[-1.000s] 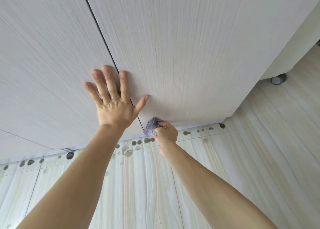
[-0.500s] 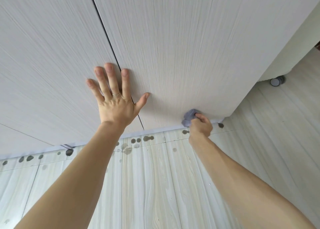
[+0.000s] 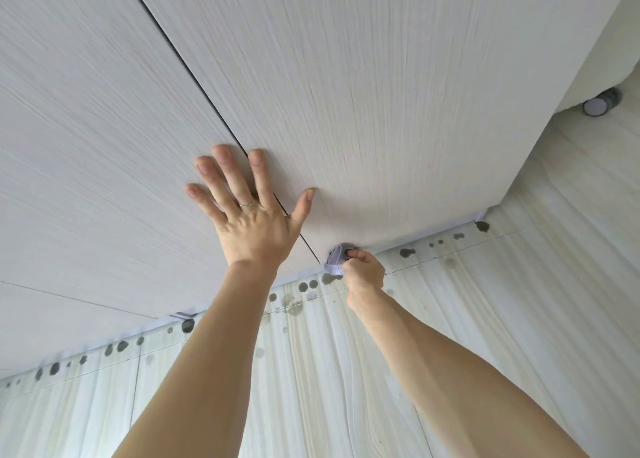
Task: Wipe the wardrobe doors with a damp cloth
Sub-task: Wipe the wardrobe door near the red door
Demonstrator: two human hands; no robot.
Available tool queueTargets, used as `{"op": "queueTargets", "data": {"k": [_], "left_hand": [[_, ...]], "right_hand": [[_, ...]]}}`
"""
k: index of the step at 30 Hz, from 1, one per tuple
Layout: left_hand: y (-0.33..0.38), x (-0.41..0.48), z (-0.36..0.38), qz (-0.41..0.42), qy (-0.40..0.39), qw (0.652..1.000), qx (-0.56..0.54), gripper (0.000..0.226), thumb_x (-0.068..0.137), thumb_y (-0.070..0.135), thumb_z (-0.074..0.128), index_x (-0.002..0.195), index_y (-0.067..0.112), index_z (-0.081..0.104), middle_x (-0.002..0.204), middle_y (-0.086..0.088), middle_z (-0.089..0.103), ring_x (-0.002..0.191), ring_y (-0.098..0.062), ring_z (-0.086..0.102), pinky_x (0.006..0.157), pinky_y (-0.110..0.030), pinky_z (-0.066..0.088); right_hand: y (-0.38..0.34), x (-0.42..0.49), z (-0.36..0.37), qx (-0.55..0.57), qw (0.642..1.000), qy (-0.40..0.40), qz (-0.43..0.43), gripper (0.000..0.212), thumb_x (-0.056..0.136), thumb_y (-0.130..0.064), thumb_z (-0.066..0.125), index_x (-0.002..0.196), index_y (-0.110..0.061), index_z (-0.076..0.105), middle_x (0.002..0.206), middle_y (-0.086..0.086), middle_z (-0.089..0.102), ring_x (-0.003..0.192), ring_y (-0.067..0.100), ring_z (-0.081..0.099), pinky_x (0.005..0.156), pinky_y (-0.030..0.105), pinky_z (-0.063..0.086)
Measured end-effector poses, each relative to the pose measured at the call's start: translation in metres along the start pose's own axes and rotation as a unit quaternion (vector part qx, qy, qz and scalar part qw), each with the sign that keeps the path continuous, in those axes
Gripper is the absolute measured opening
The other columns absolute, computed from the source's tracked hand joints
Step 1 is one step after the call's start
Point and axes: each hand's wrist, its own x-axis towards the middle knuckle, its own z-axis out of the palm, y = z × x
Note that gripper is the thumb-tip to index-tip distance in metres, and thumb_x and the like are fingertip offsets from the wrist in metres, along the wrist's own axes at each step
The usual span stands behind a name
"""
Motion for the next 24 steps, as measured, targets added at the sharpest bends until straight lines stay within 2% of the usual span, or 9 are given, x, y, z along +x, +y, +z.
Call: {"op": "queueTargets", "data": {"k": [3, 4, 7, 9, 11, 14, 17, 20, 24], "left_hand": [[0.003, -0.002, 0.001, -0.002, 0.002, 1.0, -0.004, 0.113, 0.092, 0.079, 0.041, 0.151, 0.018, -0.033, 0.152, -0.011, -0.049, 0.142, -0.036, -0.04, 0.117, -0.06, -0.017], [0.003, -0.002, 0.001, -0.003, 0.001, 1.0, -0.008, 0.113, 0.092, 0.079, 0.041, 0.151, 0.018, -0.033, 0.151, -0.011, -0.049, 0.142, -0.036, -0.04, 0.117, -0.06, -0.017], [0.005, -0.003, 0.0, -0.022, -0.005, 1.0, -0.01, 0.113, 0.092, 0.077, 0.042, 0.151, 0.017, -0.034, 0.152, -0.012, -0.048, 0.144, -0.041, -0.035, 0.117, -0.06, -0.017], [0.014, -0.005, -0.003, -0.047, -0.018, 0.999, -0.007, 0.113, 0.094, 0.072, 0.043, 0.151, 0.011, -0.032, 0.156, -0.03, -0.032, 0.143, -0.058, -0.013, 0.116, -0.062, -0.015], [0.036, -0.004, -0.011, -0.081, -0.037, 0.996, -0.001, 0.112, 0.096, 0.063, 0.049, 0.153, -0.004, -0.02, 0.149, -0.052, 0.0, 0.135, -0.069, 0.006, 0.116, -0.064, -0.011], [0.077, -0.006, -0.024, -0.119, -0.092, 0.989, -0.016, 0.107, 0.092, 0.051, 0.06, 0.153, -0.01, -0.003, 0.147, -0.055, 0.003, 0.139, -0.07, 0.003, 0.12, -0.058, -0.011], [0.113, -0.014, -0.023, -0.005, -0.14, 0.99, -0.024, 0.105, 0.086, 0.049, 0.066, 0.162, 0.015, 0.002, 0.161, -0.036, -0.003, 0.15, -0.053, -0.004, 0.121, -0.061, -0.007], [0.126, -0.008, -0.01, 0.199, -0.136, 0.97, 0.019, 0.098, 0.082, 0.052, 0.072, 0.16, 0.038, 0.016, 0.168, -0.01, -0.011, 0.155, -0.035, -0.01, 0.121, -0.062, -0.005], [0.115, 0.005, 0.013, 0.265, -0.134, 0.951, 0.086, 0.131, 0.059, 0.061, 0.088, 0.159, 0.041, 0.006, 0.166, -0.005, -0.024, 0.153, -0.033, -0.021, 0.119, -0.058, -0.015]], "right_hand": [[-0.034, 0.031, -0.043, 0.007, 0.997, 0.066, -0.035, 0.035, 0.08, 0.009, 0.051, 0.071, -0.022, 0.064, 0.078, -0.002, 0.067, 0.082, 0.019, 0.065, 0.084, 0.022, 0.052], [-0.047, 0.04, -0.059, 0.003, 0.996, 0.082, -0.044, 0.033, 0.081, 0.008, 0.05, 0.074, -0.021, 0.065, 0.077, -0.005, 0.065, 0.08, 0.017, 0.063, 0.086, 0.024, 0.05], [-0.081, 0.062, -0.096, 0.011, 0.991, 0.116, -0.071, 0.036, 0.081, 0.008, 0.05, 0.082, -0.023, 0.068, 0.082, -0.008, 0.065, 0.078, 0.014, 0.06, 0.076, 0.023, 0.05], [-0.09, 0.07, -0.103, 0.029, 0.989, 0.12, -0.077, 0.037, 0.08, 0.006, 0.051, 0.078, -0.028, 0.067, 0.085, -0.008, 0.068, 0.081, 0.015, 0.063, 0.077, 0.025, 0.054], [-0.09, 0.07, -0.103, 0.03, 0.993, 0.095, -0.06, 0.039, 0.078, 0.008, 0.052, 0.078, -0.028, 0.066, 0.089, -0.003, 0.071, 0.081, 0.018, 0.067, 0.073, 0.029, 0.058], [-0.076, 0.068, -0.098, 0.031, 0.999, 0.018, -0.029, 0.039, 0.076, 0.01, 0.054, 0.079, -0.026, 0.068, 0.089, -0.001, 0.07, 0.088, 0.023, 0.068, 0.081, 0.036, 0.059], [-0.059, 0.073, -0.105, 0.048, 0.999, 0.007, -0.011, 0.033, 0.081, 0.006, 0.055, 0.078, -0.025, 0.066, 0.084, -0.007, 0.066, 0.085, 0.018, 0.063, 0.09, 0.038, 0.057], [-0.054, 0.084, -0.12, 0.067, 0.996, 0.06, -0.007, 0.03, 0.086, 0.002, 0.053, 0.082, -0.026, 0.064, 0.084, -0.01, 0.063, 0.081, 0.017, 0.06, 0.076, 0.032, 0.053], [-0.062, 0.111, -0.147, 0.075, 0.994, 0.074, 0.002, 0.021, 0.089, -0.015, 0.057, 0.106, -0.021, 0.069, 0.097, 0.0, 0.072, 0.085, 0.02, 0.065, 0.062, 0.023, 0.047]]}}
